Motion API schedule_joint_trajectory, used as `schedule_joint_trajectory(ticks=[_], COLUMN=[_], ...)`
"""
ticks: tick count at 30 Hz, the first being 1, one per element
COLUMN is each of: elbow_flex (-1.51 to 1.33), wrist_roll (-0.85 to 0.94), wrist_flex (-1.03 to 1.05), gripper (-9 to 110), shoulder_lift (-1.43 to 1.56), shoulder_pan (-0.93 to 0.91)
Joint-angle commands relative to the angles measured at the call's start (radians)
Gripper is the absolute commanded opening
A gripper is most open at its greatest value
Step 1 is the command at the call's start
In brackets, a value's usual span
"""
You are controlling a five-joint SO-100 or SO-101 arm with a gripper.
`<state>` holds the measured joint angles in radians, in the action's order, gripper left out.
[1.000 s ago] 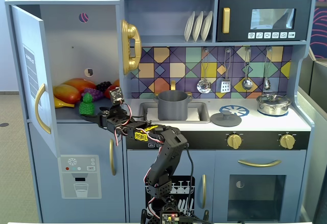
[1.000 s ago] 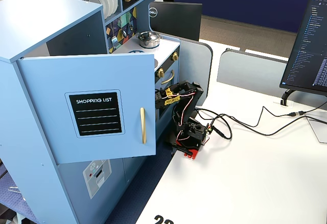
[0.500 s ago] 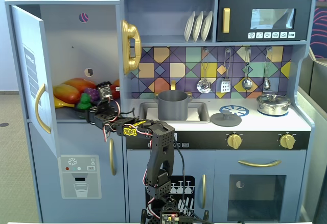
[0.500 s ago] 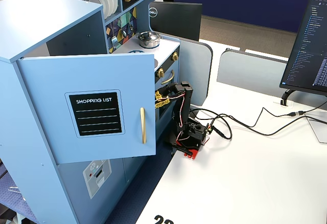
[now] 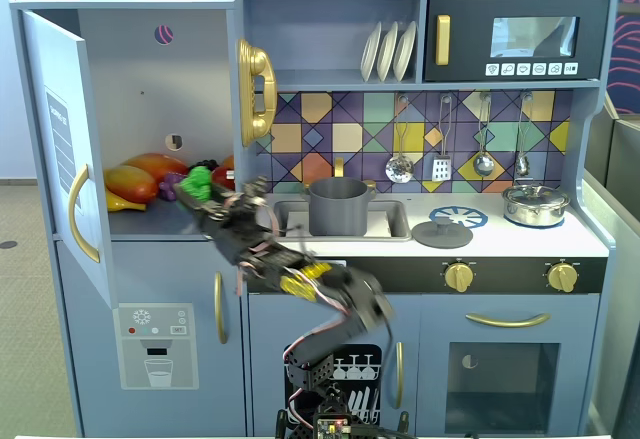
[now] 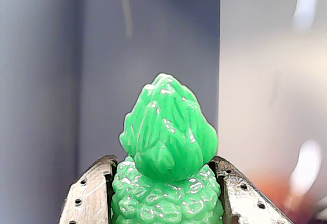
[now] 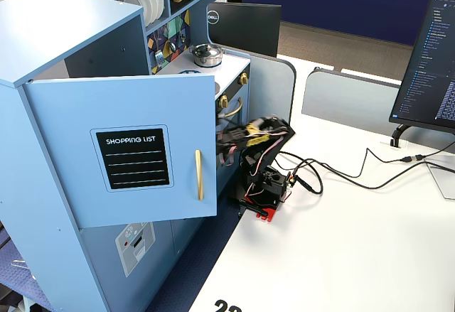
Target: Pick up the green pineapple from the left cabinet and place it in the gray recipient
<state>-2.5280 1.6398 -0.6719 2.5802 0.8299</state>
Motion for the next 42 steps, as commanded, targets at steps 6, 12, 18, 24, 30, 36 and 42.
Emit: schedule_joint_trajectory(ticks=[6, 12, 18, 24, 30, 36, 42], elbow_flex=[0.052, 0.39, 0.658, 0.752, 0.756, 0.772, 0.673], wrist_roll=[-0.279, -0.267, -0.198, -0.075, -0.008, -0.077, -0.071], wrist_flex=[0.249, 0.58, 0.759, 0.833, 0.822, 0.973, 1.58], gripper=[0, 0, 0, 0, 28, 38, 36], shoulder_lift=[0.416, 0.144, -0.198, -0.391, -0.423, -0.242, 0.132], shoulder_pan=[-0.597, -0.792, -0.861, -0.871, -0.868, -0.879, -0.93])
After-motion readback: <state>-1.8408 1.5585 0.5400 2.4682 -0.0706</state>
